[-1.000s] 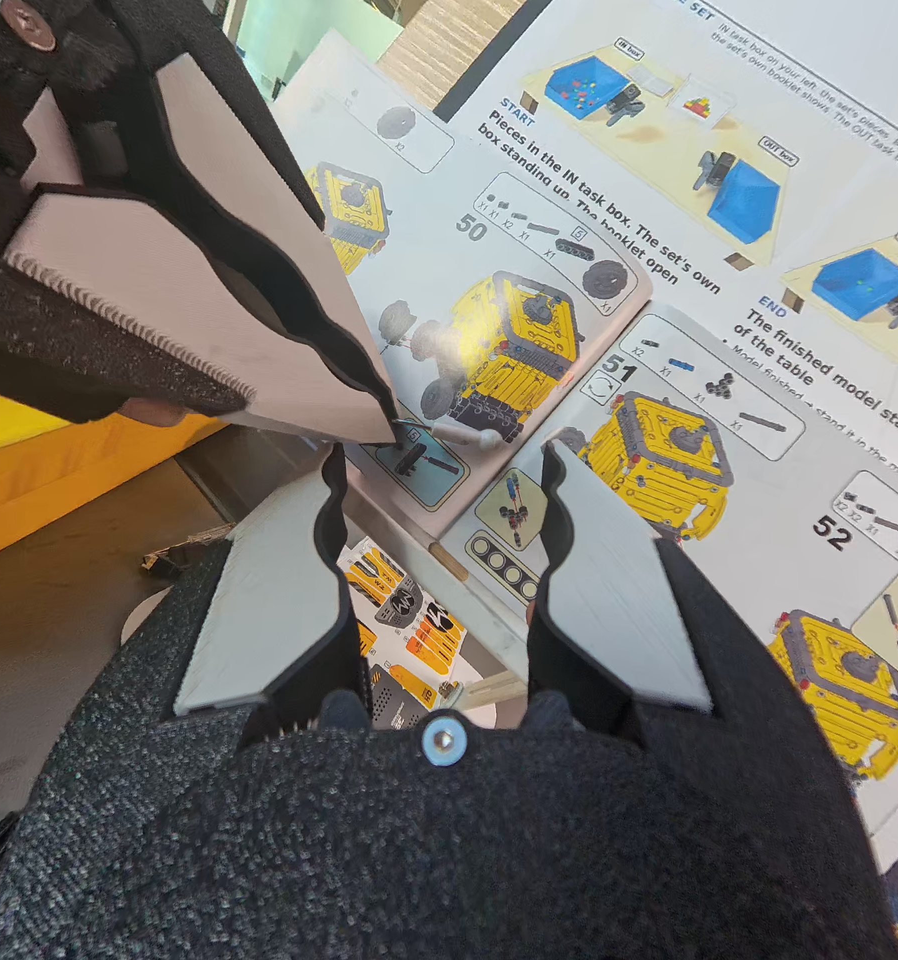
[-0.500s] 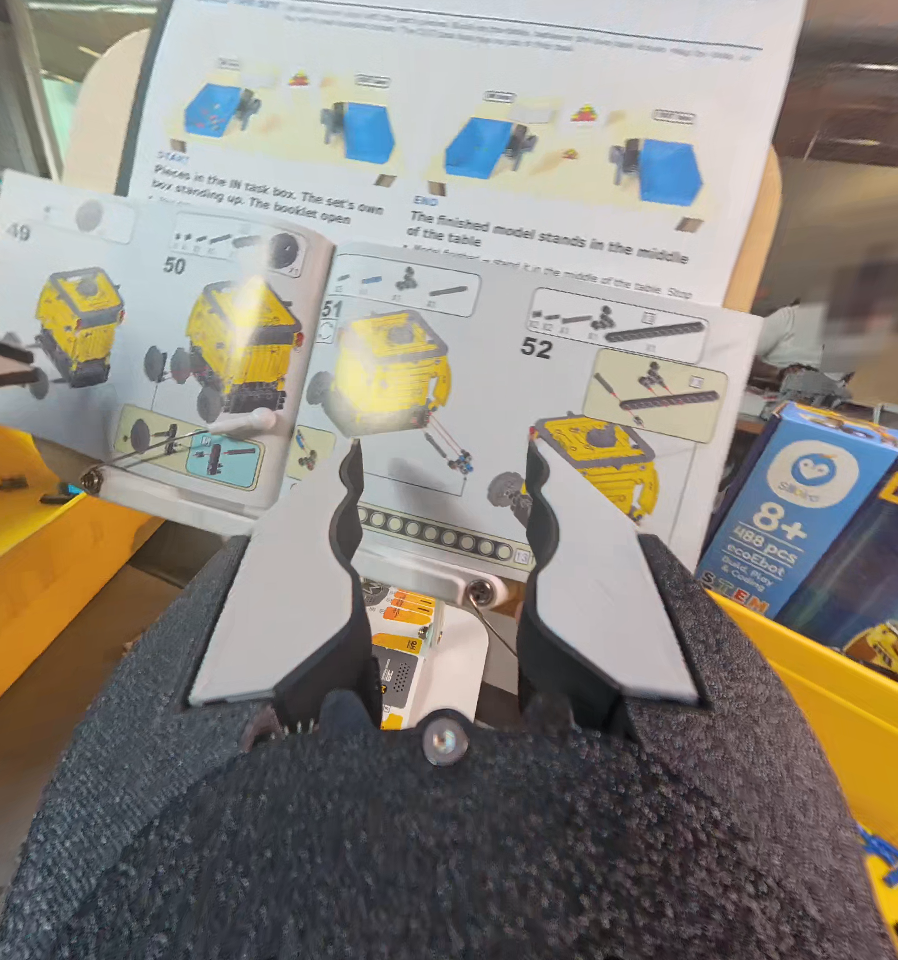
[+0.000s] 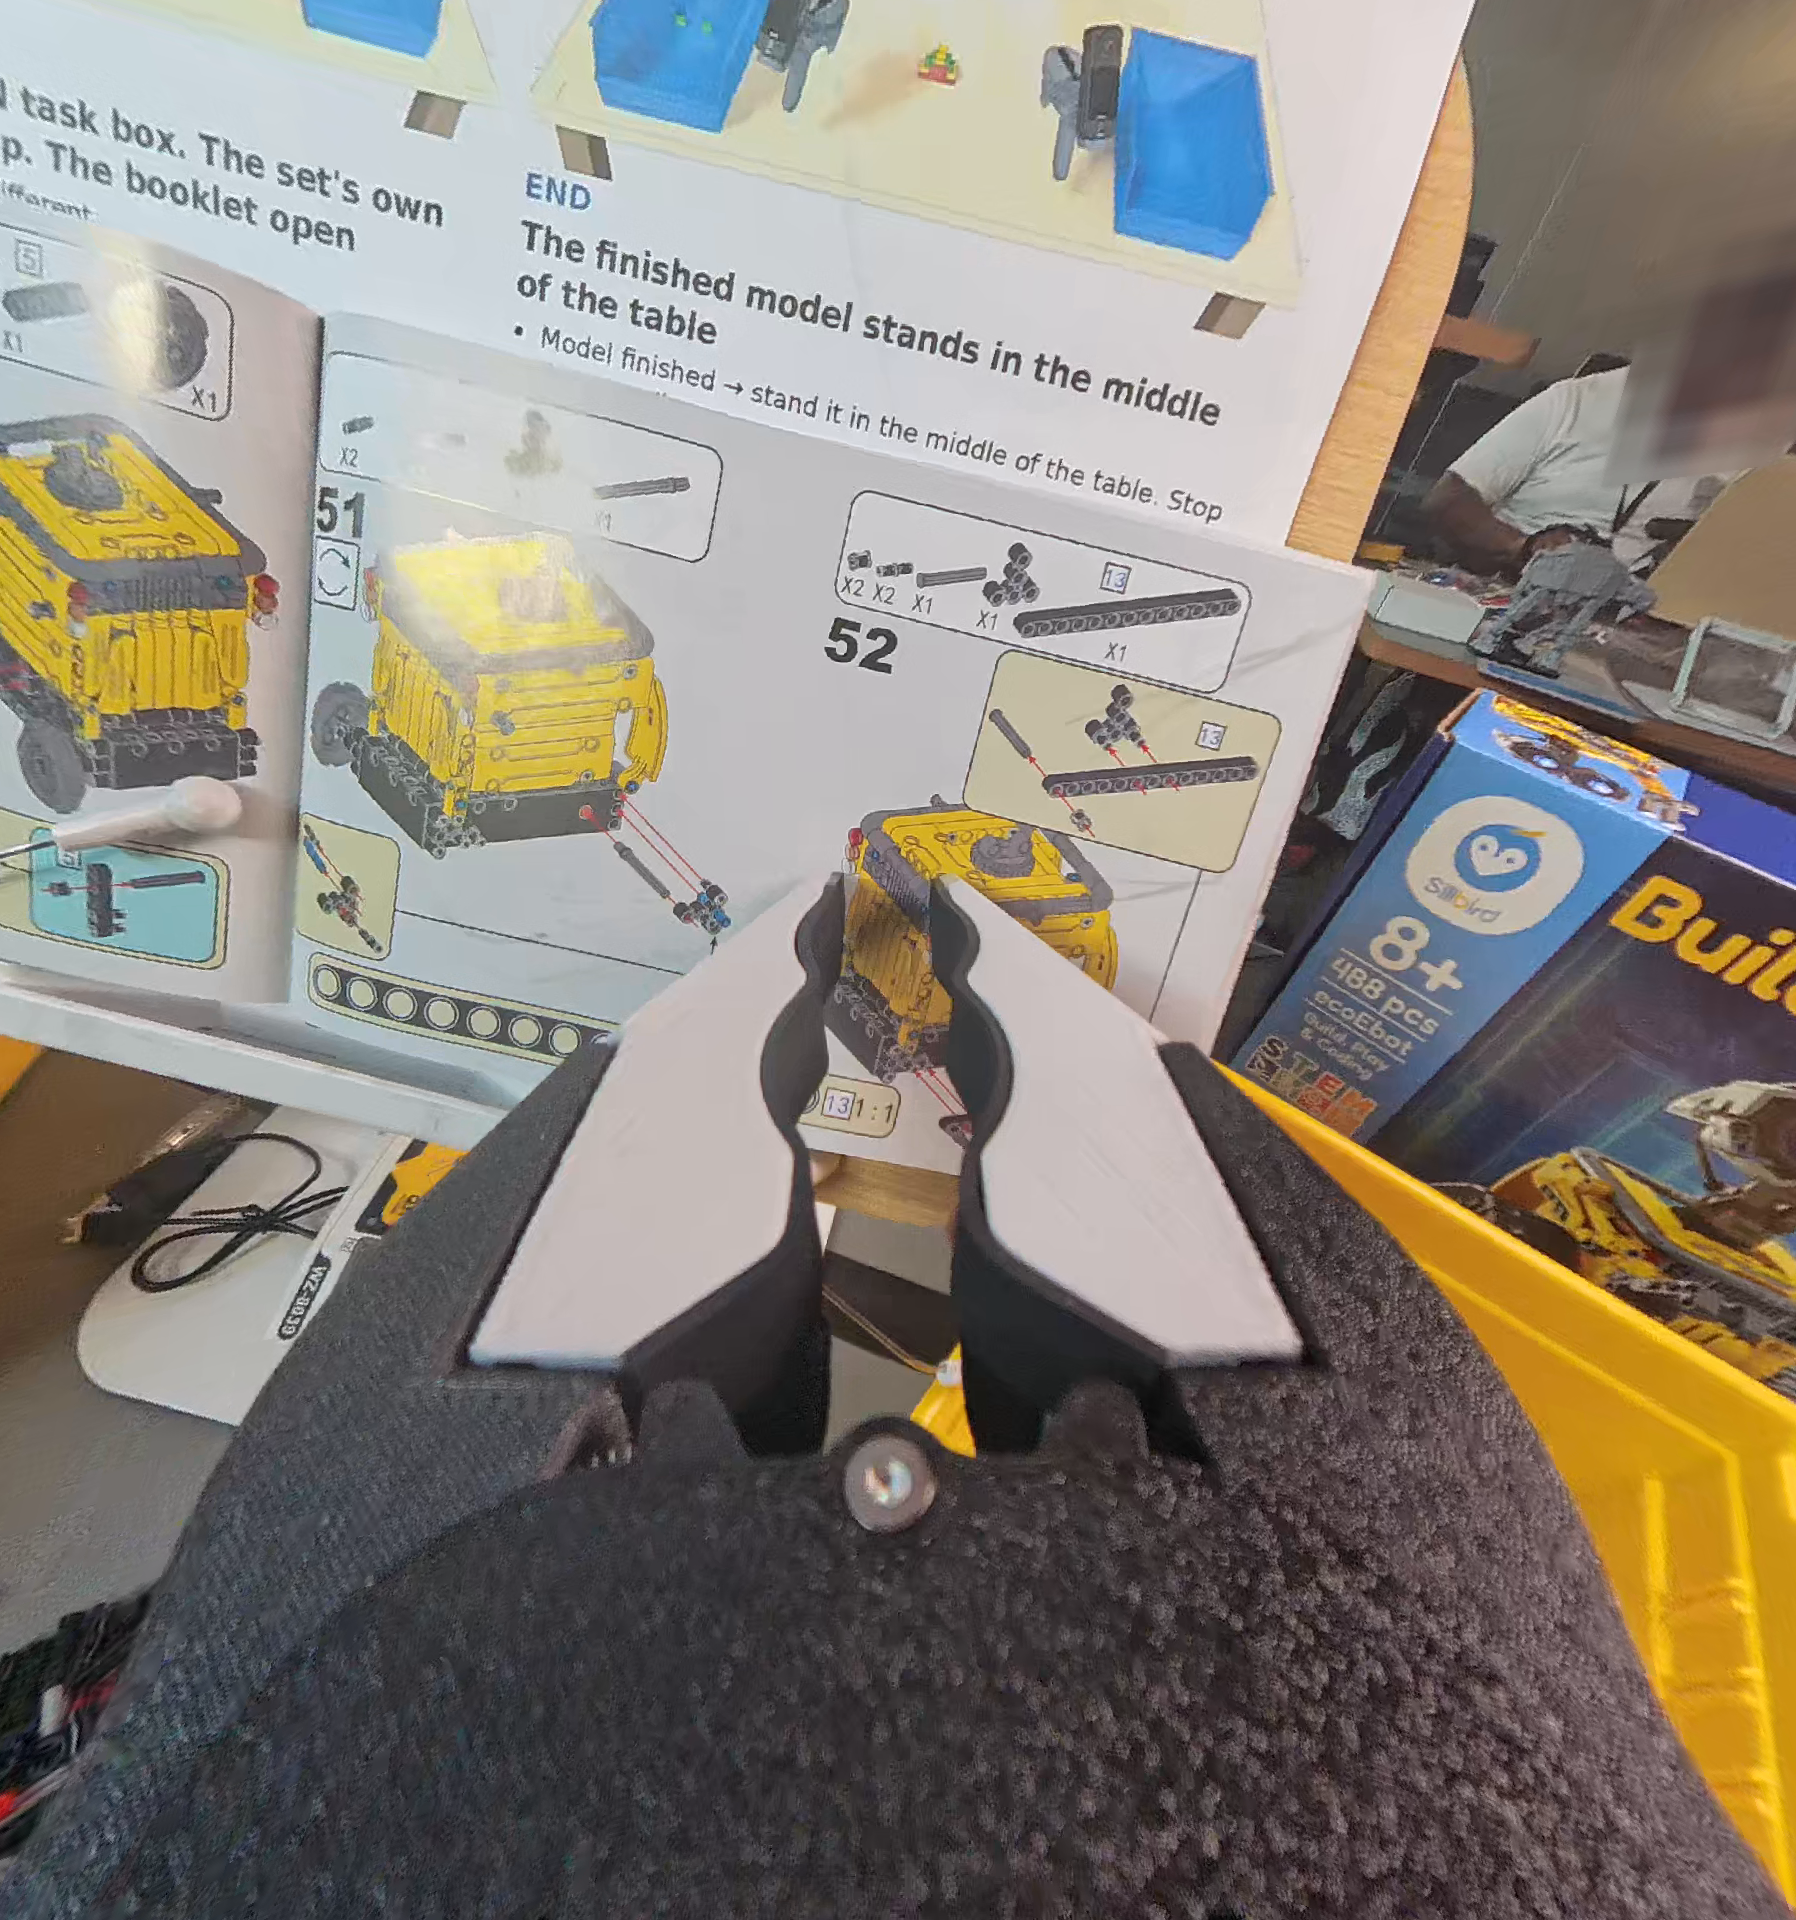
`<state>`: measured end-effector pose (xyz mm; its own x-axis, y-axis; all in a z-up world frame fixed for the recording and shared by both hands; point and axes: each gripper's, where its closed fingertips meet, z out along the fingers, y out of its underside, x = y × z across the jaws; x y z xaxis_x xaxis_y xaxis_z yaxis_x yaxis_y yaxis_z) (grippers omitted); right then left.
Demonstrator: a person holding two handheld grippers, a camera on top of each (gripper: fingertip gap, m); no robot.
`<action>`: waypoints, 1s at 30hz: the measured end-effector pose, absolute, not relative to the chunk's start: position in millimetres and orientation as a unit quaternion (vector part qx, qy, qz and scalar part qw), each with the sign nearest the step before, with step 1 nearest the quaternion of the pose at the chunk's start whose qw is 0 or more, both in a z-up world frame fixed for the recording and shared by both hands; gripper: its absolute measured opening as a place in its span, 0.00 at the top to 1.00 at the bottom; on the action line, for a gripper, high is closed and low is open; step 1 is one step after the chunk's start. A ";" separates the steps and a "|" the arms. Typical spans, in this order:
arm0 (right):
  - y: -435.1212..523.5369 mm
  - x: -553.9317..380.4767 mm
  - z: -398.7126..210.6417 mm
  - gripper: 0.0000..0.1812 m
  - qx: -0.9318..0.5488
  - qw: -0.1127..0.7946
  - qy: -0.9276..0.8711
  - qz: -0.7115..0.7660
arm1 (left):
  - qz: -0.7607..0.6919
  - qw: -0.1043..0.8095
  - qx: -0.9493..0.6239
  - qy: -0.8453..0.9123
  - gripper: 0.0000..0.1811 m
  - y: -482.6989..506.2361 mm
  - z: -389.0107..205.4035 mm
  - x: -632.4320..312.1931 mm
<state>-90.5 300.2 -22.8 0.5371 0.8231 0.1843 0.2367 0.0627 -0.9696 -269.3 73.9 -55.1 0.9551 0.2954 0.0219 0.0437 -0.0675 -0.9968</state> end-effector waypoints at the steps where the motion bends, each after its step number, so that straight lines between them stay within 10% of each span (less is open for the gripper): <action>1: 301.7 -92.2 -22.5 0.92 -0.640 0.599 -0.417 0.240 | 0.088 0.672 -0.726 -0.118 0.89 74.0 -56.8 -269.1; 18: 306.3 -97.3 -18.3 0.91 -0.622 0.593 -0.447 0.248 | 0.069 0.677 -0.727 -0.090 0.89 77.3 -58.0 -249.2; 30: 117.6 -21.6 -47.6 0.85 -0.466 0.569 -0.545 0.402 | 0.151 0.705 -0.689 -0.072 0.83 58.4 -31.7 -252.3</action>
<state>-21.6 117.6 -47.6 0.0821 0.9659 0.2456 0.0492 0.2422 -0.9690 -252.3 58.4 -31.7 0.9442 0.3119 -0.1061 -0.1132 0.0045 -0.9936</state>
